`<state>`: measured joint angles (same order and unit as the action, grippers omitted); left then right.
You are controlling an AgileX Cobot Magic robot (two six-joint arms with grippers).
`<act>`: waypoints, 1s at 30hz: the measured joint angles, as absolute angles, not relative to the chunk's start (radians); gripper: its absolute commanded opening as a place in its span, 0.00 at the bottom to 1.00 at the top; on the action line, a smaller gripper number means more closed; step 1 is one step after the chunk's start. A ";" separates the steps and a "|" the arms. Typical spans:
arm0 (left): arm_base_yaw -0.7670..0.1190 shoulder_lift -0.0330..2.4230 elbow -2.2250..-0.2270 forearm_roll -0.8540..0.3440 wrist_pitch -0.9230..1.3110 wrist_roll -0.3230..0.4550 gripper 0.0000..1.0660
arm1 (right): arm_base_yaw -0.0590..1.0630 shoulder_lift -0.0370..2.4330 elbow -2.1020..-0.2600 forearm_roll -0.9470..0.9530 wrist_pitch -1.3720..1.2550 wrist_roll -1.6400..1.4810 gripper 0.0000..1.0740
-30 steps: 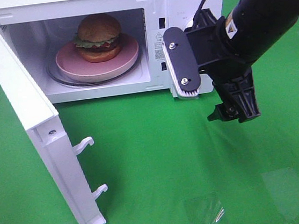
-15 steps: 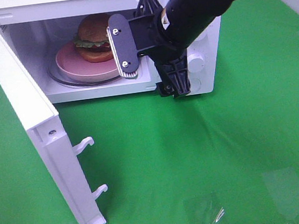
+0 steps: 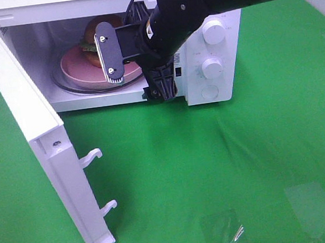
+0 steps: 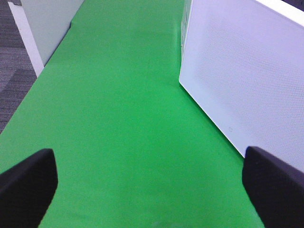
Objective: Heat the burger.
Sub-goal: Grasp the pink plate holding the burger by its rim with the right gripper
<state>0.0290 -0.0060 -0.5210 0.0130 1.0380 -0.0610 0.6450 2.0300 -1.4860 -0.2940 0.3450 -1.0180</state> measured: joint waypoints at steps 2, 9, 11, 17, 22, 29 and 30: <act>0.029 -0.006 -0.521 0.013 1.038 -0.061 0.94 | 0.645 2.055 -1.510 -0.295 0.341 -1.018 0.88; 0.029 -0.006 -0.521 0.013 1.038 -0.061 0.94 | 0.657 2.146 -1.588 -0.292 0.322 -1.018 0.87; 0.029 -0.006 -0.521 0.013 1.038 -0.061 0.94 | 0.662 2.166 -1.606 -0.291 0.317 -1.018 0.87; 0.029 -0.006 -0.521 0.013 1.038 -0.061 0.94 | 0.663 2.225 -1.669 -0.274 0.316 -1.018 0.86; 0.029 -0.006 -0.521 0.013 1.038 -0.061 0.94 | 0.663 2.250 -1.694 -0.269 0.317 -1.018 0.86; 0.029 -0.006 -0.521 0.013 1.038 -0.061 0.94 | 0.662 2.295 -1.753 -0.264 0.318 -1.017 0.85; 0.029 -0.006 -0.521 0.013 1.038 -0.061 0.94 | 0.662 2.295 -1.753 -0.264 0.318 -1.017 0.85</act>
<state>0.0290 -0.0060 -0.5210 0.0130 1.0380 -0.0610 0.6620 2.2950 -1.7530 -0.2640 0.3180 -1.0170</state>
